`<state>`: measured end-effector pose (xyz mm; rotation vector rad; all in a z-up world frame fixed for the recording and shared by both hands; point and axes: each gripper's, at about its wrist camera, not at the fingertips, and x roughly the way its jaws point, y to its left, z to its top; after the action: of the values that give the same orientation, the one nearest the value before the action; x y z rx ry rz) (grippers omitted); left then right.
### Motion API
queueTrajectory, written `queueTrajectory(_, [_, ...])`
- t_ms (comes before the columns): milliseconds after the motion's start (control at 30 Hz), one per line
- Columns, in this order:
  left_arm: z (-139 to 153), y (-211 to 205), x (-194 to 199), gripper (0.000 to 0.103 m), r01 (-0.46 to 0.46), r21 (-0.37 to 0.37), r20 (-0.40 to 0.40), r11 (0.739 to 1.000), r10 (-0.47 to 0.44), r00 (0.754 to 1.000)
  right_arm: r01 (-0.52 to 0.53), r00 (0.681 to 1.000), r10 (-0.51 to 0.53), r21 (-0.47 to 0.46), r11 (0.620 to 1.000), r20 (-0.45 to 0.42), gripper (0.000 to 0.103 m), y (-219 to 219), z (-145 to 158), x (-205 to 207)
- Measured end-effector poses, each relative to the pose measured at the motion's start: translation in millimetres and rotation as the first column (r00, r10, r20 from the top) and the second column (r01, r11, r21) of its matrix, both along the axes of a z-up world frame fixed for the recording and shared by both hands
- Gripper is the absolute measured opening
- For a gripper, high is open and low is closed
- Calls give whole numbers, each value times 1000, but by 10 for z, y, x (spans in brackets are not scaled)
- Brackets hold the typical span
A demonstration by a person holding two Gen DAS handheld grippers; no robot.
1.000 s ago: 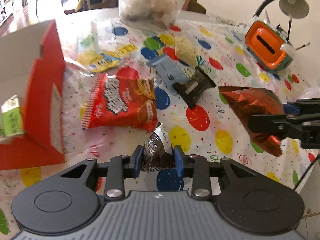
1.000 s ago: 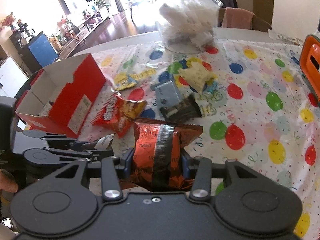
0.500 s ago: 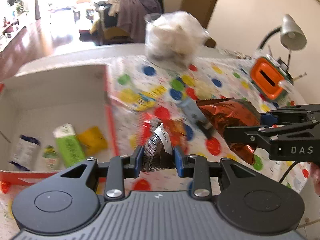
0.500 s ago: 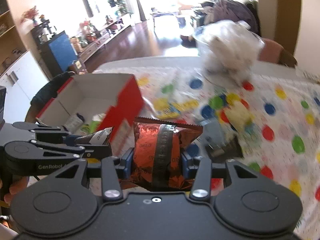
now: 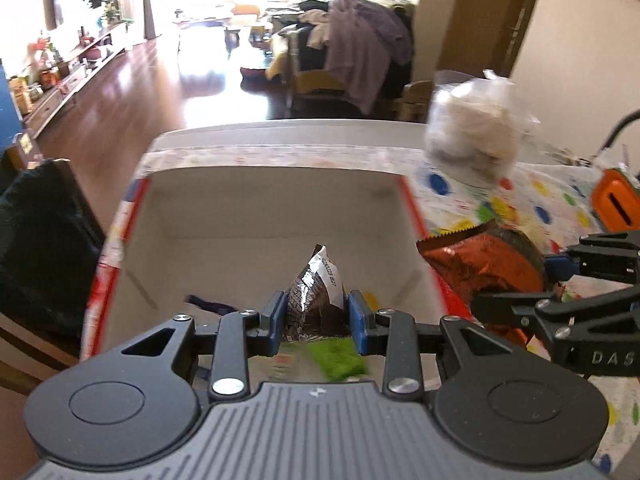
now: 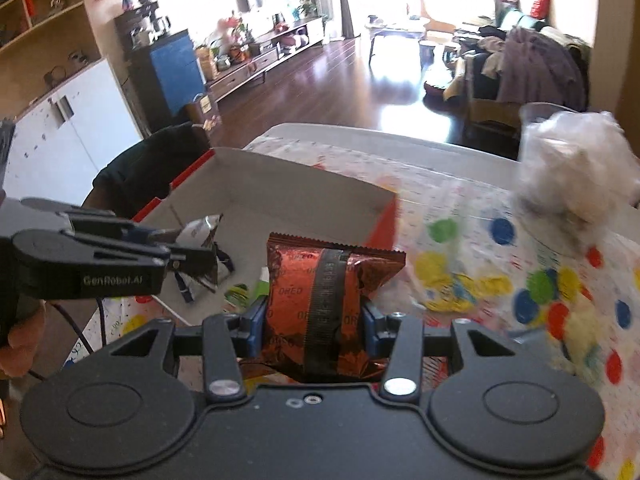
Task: Organize snacks
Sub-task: 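Lower both snacks into the box and open both grippers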
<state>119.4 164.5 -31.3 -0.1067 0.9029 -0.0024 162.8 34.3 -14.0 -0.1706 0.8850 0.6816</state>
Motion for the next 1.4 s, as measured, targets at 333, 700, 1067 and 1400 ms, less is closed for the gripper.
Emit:
queueTrajectory(333, [-232,599,353,32,-34,42,-120,999,38,992,-24,998,20,-77,997,-60,44,751,-337,335])
queueTrajectory(700, [-528,614,495,32,23,105,-217,994,0,976,-59,993,39,-174,983,-113,44,1178,-725,440])
queueTrajectory(1067, [-765,586,522,33,43,109,-306,993,-8,952,-77,991,51,-219,973,-124,47,1233,-864,292])
queueTrajectory(1400, [-669,558,397,42,44,88,-263,995,-20,965,-47,993,28,-172,984,-112,59,1065,-707,226])
